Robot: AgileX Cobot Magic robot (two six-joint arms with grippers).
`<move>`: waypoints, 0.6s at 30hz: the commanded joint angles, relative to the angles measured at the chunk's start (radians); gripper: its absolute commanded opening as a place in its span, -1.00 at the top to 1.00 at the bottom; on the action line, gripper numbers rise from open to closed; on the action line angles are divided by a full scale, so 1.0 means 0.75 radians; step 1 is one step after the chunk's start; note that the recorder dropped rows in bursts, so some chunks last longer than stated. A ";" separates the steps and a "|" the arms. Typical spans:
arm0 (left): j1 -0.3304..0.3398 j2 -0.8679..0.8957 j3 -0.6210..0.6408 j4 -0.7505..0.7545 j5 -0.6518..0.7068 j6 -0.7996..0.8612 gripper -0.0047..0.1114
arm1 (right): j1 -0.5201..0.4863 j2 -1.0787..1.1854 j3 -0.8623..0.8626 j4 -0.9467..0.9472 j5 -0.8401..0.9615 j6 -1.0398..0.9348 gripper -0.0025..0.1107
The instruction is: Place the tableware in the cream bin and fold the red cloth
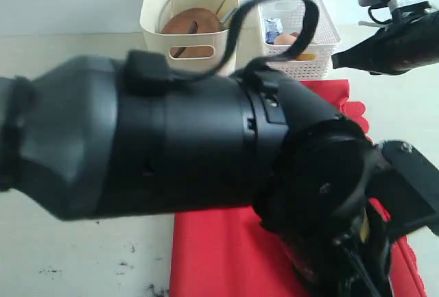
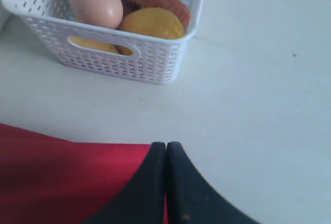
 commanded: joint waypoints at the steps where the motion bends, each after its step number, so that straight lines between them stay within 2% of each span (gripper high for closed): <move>1: 0.078 -0.063 0.026 0.448 0.141 -0.402 0.87 | -0.025 -0.094 -0.013 0.001 0.108 0.017 0.96; 3: 0.131 -0.046 0.074 0.536 0.140 -0.465 0.87 | -0.025 -0.112 -0.013 0.001 0.119 0.017 0.96; 6: 0.210 0.043 0.174 0.447 0.023 -0.455 0.87 | -0.025 -0.119 -0.013 0.001 0.133 0.017 0.96; 8: 0.220 0.117 0.203 0.391 -0.046 -0.400 0.87 | -0.025 -0.119 -0.013 0.001 0.137 0.017 0.96; 13: 0.200 0.247 0.174 0.298 -0.153 -0.398 0.87 | -0.025 -0.119 -0.013 0.001 0.140 0.023 0.96; 18: 0.088 0.195 0.034 0.280 -0.213 -0.332 0.87 | -0.025 -0.119 -0.013 -0.007 0.133 0.020 0.96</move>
